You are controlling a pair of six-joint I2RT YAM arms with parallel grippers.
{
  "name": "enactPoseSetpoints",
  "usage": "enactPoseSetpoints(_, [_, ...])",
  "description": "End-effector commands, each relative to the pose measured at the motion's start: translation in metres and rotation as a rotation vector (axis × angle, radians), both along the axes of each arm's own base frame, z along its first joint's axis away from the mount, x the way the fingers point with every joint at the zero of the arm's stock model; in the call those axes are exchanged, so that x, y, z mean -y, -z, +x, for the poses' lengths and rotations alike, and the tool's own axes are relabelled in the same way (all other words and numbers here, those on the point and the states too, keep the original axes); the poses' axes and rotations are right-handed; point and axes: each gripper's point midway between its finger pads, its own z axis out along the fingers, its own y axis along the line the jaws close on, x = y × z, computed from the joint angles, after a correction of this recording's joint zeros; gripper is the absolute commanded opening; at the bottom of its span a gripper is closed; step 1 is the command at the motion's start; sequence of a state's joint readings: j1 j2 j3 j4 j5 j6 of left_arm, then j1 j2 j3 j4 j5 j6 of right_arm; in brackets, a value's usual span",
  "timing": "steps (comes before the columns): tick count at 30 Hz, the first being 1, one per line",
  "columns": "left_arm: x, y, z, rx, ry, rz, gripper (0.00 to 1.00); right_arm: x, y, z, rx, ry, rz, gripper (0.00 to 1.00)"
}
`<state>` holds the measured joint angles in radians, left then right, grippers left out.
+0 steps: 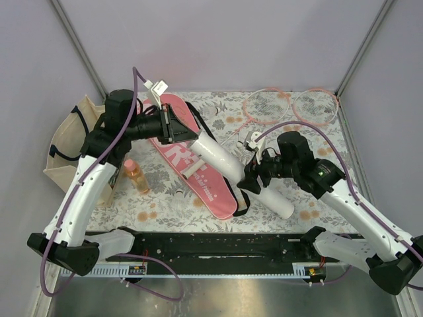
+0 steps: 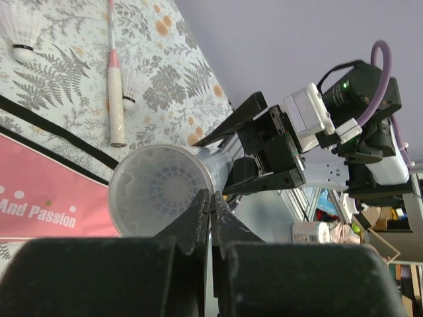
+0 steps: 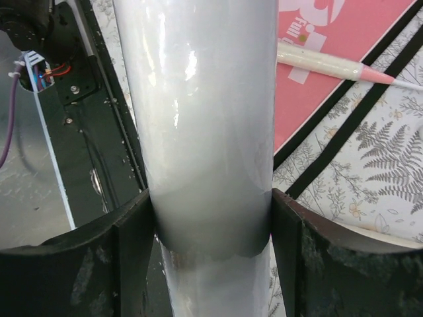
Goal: Pack up the badminton gear
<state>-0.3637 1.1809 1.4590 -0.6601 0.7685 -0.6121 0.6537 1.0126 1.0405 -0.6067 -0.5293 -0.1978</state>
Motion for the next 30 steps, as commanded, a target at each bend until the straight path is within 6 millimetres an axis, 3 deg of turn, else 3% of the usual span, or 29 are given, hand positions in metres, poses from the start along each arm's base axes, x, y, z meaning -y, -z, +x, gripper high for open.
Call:
enactPoseSetpoints(1, [-0.009, -0.027, 0.009, 0.078, -0.033, -0.047, 0.00, 0.006, -0.006, 0.002, 0.080, 0.004, -0.010, 0.56])
enactPoseSetpoints(7, [-0.013, -0.028, 0.021, 0.085, -0.058, -0.028, 0.00, 0.013, -0.003, 0.010, 0.103, 0.057, -0.041, 0.56])
enactPoseSetpoints(11, [-0.023, -0.016, 0.036, 0.102, -0.144, 0.047, 0.00, 0.022, -0.005, 0.024, 0.127, 0.153, -0.070, 0.56])
enactPoseSetpoints(17, [-0.046, 0.011, 0.064, 0.123, -0.317, 0.165, 0.00, 0.062, -0.020, 0.066, 0.185, 0.518, -0.121, 0.61])
enactPoseSetpoints(21, [-0.053, 0.038, 0.079, 0.089, -0.376, 0.234, 0.00, 0.089, -0.042, 0.082, 0.176, 0.801, -0.036, 0.60])
enactPoseSetpoints(25, [-0.045, 0.068, 0.094, 0.063, -0.418, 0.304, 0.00, 0.109, -0.054, 0.082, 0.202, 0.956, 0.101, 0.61])
enactPoseSetpoints(30, [-0.009, 0.101, 0.106, 0.025, -0.435, 0.328, 0.00, 0.139, -0.081, 0.072, 0.277, 1.084, 0.277, 0.61])
